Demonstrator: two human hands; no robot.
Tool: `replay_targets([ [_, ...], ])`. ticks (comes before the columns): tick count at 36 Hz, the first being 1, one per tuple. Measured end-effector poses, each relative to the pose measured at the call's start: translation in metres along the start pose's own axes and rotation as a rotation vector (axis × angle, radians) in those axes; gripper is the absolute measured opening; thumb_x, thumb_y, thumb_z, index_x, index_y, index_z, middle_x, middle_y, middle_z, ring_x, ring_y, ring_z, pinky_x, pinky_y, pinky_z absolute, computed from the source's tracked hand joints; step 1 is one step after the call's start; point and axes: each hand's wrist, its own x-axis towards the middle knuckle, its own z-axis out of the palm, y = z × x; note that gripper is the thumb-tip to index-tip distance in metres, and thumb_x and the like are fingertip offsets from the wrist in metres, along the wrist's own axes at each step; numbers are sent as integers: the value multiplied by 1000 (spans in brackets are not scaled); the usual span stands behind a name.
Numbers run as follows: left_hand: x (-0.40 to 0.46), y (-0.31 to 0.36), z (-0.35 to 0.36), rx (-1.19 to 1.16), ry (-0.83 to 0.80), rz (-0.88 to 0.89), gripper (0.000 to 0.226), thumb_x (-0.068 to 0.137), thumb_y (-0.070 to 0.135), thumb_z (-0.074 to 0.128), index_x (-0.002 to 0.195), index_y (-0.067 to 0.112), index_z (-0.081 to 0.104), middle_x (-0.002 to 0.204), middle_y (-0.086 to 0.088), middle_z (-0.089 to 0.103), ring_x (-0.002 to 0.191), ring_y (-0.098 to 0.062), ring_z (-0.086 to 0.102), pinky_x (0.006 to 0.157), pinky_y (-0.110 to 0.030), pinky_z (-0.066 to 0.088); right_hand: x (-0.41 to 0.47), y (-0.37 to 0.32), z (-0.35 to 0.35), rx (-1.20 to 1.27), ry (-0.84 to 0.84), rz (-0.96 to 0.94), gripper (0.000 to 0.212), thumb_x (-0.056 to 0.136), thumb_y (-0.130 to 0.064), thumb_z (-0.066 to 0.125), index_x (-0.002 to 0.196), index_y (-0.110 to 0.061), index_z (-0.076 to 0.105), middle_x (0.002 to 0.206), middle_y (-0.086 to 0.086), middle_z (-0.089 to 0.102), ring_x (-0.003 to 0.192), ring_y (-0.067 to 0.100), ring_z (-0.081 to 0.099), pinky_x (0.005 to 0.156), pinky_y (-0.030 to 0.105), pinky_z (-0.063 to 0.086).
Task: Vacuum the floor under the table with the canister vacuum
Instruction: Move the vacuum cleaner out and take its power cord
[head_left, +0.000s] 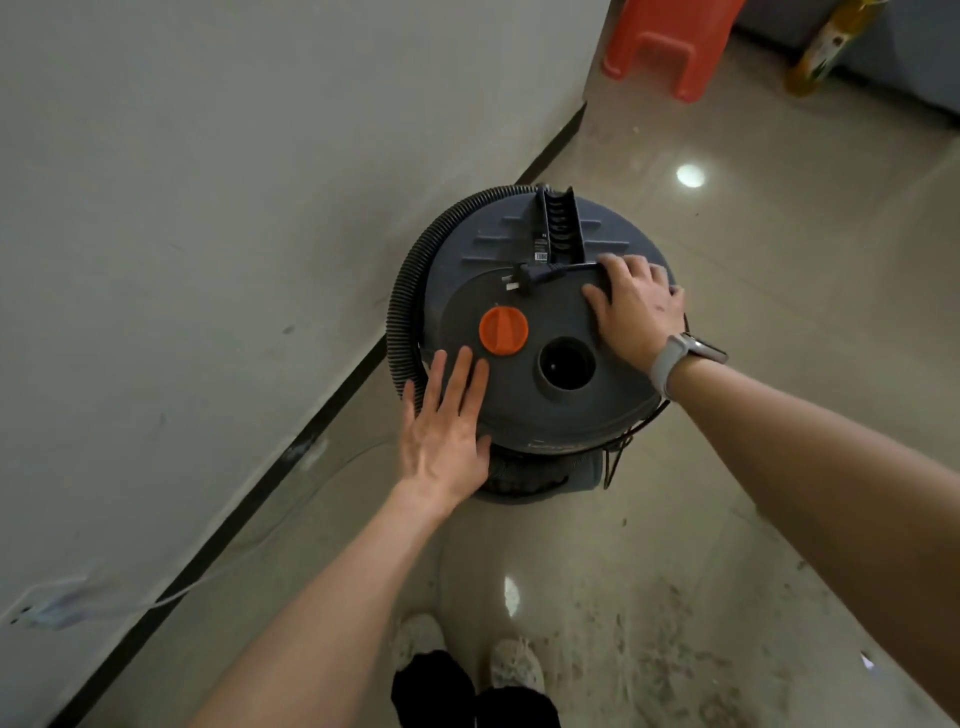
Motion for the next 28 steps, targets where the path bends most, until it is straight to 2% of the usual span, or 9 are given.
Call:
replay_targets([
  [2,4,0,-1,-3,1,9,93,67,27,80,147,10,35,155,-11,28,144,-34,22,107,-59,31,2,-1,-2,33,124,7,35,99,-34,42,128,-15,48,134,9,49,126,32,39,100,46,32],
  [6,14,2,-7,30,-102,-12,85,90,35,56,154,19,2,161,-2,-8,147,-24,-13,119,-48,6,-3,9,-7,4,240,-20,23,97,-20,44,112,-8,56,118,11,60,113,31,50,96,40,30],
  [9,27,-3,-15,25,-138,-27,85,91,35,55,153,20,-1,161,-1,-13,147,-22,-16,118,-47,4,-29,22,-1,15,324,-89,22,93,-20,47,102,-7,63,103,12,67,100,34,59,96,43,33],
  [11,39,-5,-21,25,-160,-31,85,90,35,55,153,20,0,160,0,-12,147,-22,-15,118,-48,4,-55,29,9,106,329,-61,23,92,-21,48,96,-6,65,90,13,68,84,34,62,87,42,41],
  [14,54,-7,-30,14,-195,-26,84,90,34,55,154,20,2,161,0,-12,147,-22,-14,118,-48,6,-96,34,26,300,234,-19,20,95,-18,52,96,-4,66,83,13,66,71,32,61,64,40,49],
  [16,63,-9,-35,-4,-229,-23,83,90,34,55,154,22,2,160,1,-13,147,-22,-14,117,-48,7,-122,33,38,387,154,-1,18,96,-17,52,97,-4,65,80,10,65,67,29,60,58,40,49],
  [22,39,-19,-24,-139,-153,-106,78,91,26,54,154,22,7,161,-3,-6,148,-26,-6,118,-47,14,-176,19,65,479,-61,80,24,96,-20,53,115,-10,65,69,2,65,58,18,58,55,32,45],
  [25,-11,-21,1,-268,-196,-228,76,93,21,55,154,21,9,161,-10,-4,148,-28,-2,118,-44,11,-194,9,83,504,-174,78,24,98,-19,49,116,-13,64,59,-11,51,48,5,46,48,25,37],
  [28,-70,-27,33,-353,-255,-361,68,94,20,54,152,16,19,159,-14,10,146,-30,12,116,-41,20,-212,-6,105,516,-350,81,20,99,-19,44,112,-13,58,62,-5,53,51,13,49,51,32,39],
])
